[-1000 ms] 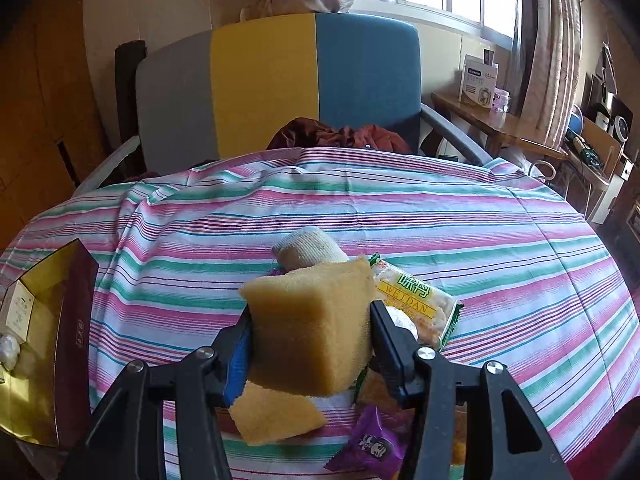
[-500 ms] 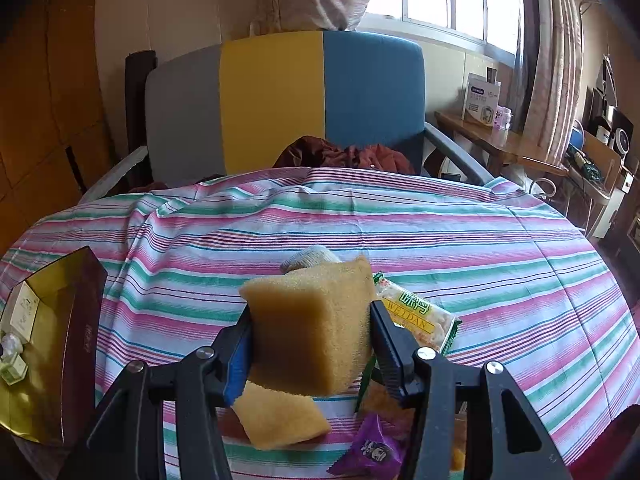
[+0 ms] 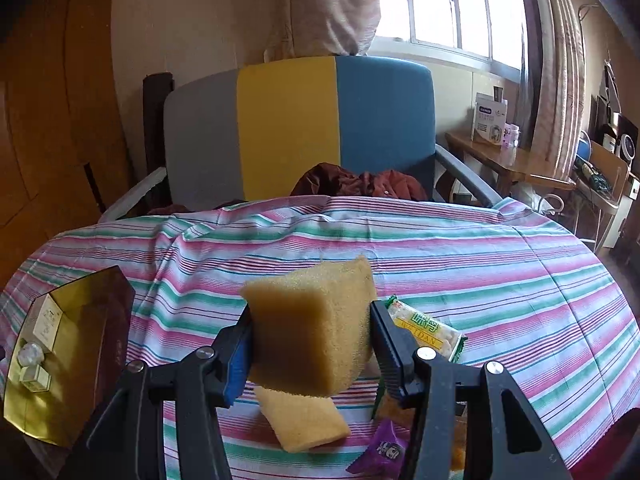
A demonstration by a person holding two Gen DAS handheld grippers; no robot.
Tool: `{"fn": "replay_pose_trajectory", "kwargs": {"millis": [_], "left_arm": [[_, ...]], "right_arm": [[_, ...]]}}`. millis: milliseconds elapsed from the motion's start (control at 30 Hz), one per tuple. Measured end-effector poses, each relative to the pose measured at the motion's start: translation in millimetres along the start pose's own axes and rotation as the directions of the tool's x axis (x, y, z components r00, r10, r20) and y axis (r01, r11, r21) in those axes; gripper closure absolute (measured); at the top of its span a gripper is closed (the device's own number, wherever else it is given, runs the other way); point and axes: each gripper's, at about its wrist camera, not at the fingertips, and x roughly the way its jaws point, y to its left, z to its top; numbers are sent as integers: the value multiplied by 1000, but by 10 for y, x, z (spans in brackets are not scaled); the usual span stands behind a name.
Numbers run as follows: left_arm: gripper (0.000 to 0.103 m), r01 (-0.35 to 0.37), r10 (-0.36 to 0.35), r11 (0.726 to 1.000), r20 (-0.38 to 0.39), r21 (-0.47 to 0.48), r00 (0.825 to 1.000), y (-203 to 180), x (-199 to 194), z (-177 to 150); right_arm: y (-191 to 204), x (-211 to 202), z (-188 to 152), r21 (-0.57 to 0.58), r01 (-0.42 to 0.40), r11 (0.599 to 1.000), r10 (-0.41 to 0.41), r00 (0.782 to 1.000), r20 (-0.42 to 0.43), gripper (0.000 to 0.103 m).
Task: Organize objects
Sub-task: 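Carry the yellow sponge into the gold tray and open the right tool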
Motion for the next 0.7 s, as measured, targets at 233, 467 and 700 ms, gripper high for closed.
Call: {"fn": "replay_pose_trajectory", "kwargs": {"millis": [233, 467, 700], "left_arm": [[12, 27, -27, 999, 1, -20, 1000, 44, -52, -2], [12, 43, -43, 998, -1, -48, 999, 119, -73, -13], [12, 24, -23, 991, 15, -129, 1000, 444, -138, 10]], "right_arm": [[527, -293, 39, -60, -166, 984, 167, 986, 13, 49], [1444, -409, -45, -153, -443, 883, 430, 896, -111, 49], [2422, -268, -489, -222, -593, 774, 516, 793, -323, 49]]}}
